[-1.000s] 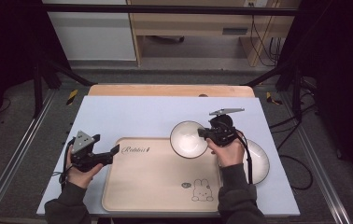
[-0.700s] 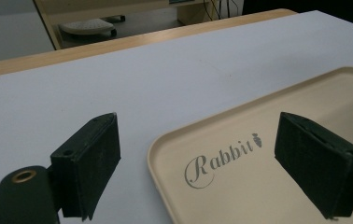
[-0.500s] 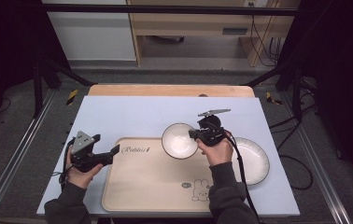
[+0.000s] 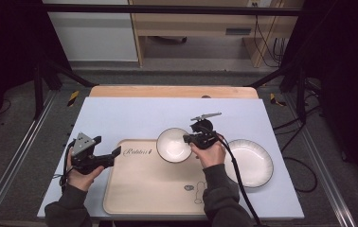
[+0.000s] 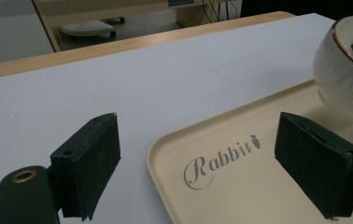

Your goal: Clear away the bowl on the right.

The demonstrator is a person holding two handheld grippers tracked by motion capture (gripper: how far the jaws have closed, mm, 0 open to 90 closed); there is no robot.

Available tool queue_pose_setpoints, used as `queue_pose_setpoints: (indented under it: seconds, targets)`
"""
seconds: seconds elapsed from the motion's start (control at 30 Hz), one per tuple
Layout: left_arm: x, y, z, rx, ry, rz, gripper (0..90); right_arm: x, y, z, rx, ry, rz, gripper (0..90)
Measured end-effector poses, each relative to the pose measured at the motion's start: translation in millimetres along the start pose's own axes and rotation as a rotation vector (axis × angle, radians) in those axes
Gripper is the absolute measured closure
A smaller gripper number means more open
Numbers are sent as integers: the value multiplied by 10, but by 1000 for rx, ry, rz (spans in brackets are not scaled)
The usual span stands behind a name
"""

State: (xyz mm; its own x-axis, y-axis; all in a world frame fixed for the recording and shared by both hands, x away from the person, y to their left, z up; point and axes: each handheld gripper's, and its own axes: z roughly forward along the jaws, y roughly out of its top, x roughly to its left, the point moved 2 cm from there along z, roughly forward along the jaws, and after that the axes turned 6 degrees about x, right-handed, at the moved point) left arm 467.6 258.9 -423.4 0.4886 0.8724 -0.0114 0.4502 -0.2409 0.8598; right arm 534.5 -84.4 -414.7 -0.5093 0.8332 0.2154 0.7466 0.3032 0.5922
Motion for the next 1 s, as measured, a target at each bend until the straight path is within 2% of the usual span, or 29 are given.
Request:
queue_pose_setpoints:
  seconds: [0.43, 1.0]
  targets:
    - [3, 1, -4, -1, 2, 0, 139, 83, -14, 294, 37, 13, -8, 822]
    - [2, -9, 11, 7, 4, 2, 139, 76, -39, 457, 80, 10, 9, 822]
